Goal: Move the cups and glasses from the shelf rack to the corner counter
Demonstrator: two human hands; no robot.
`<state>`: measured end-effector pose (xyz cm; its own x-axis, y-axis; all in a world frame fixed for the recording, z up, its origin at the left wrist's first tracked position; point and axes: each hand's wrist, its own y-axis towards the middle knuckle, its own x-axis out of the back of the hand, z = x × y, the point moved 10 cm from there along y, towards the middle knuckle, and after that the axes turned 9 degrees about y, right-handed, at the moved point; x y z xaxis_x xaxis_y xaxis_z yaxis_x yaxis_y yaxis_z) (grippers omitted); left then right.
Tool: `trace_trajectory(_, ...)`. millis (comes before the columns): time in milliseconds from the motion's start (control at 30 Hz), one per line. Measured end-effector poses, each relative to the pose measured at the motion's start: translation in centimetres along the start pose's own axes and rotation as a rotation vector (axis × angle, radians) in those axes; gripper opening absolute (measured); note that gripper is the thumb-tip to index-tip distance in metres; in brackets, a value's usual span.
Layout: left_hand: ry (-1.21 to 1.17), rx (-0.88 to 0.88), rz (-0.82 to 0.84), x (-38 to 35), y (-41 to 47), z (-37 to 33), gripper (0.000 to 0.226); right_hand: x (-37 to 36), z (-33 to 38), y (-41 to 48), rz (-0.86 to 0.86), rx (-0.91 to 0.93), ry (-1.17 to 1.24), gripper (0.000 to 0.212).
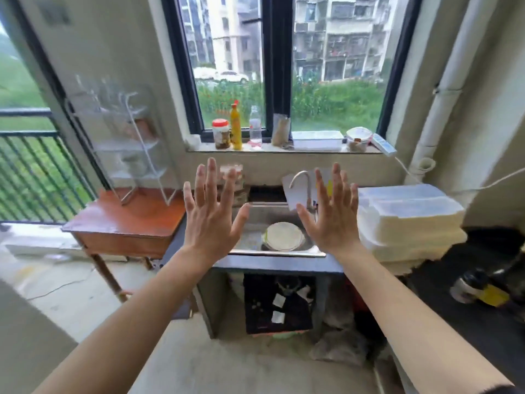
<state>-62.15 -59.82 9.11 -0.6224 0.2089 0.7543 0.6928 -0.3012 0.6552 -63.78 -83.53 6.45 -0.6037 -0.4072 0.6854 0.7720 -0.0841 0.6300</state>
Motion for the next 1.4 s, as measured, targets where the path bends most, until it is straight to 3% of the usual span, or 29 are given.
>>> trace_trajectory(233,0.118,0.250,0.154,-5.3,-2.0,17.7,0.076,-16.9,12.3,6.6,0.130,0.199,0.133,0.083)
trace_trajectory(533,0.314,0.453,0.330,-15.2,-1.5,35.9,0.078,-36.4,19.6,15.2,0.276,0.336,0.254,0.082)
trace_trajectory(800,0.352,0.544,0.321,-20.0,10.1,48.5,0.075,-47.7,23.6,30.4,0.306,0.361,0.328,0.082)
trace_trajectory(900,0.325,0.579,0.247,-21.0,11.7,51.9,0.076,-51.7,25.6,33.5,0.354,0.383,0.348,0.079)
trace_trajectory(1000,0.341,0.600,0.281,-23.6,11.3,55.2,0.076,-56.2,27.3,34.9,0.433,0.388,0.351,0.076)
trace_trajectory(1267,0.098,0.645,0.605,-35.4,11.6,65.9,0.084,-67.7,29.7,35.9,0.629,0.284,0.318,0.064)
trace_trajectory(1400,-0.096,0.687,0.586,-41.0,14.0,70.6,0.082,-72.9,30.6,37.3,0.678,0.192,0.331,0.059)
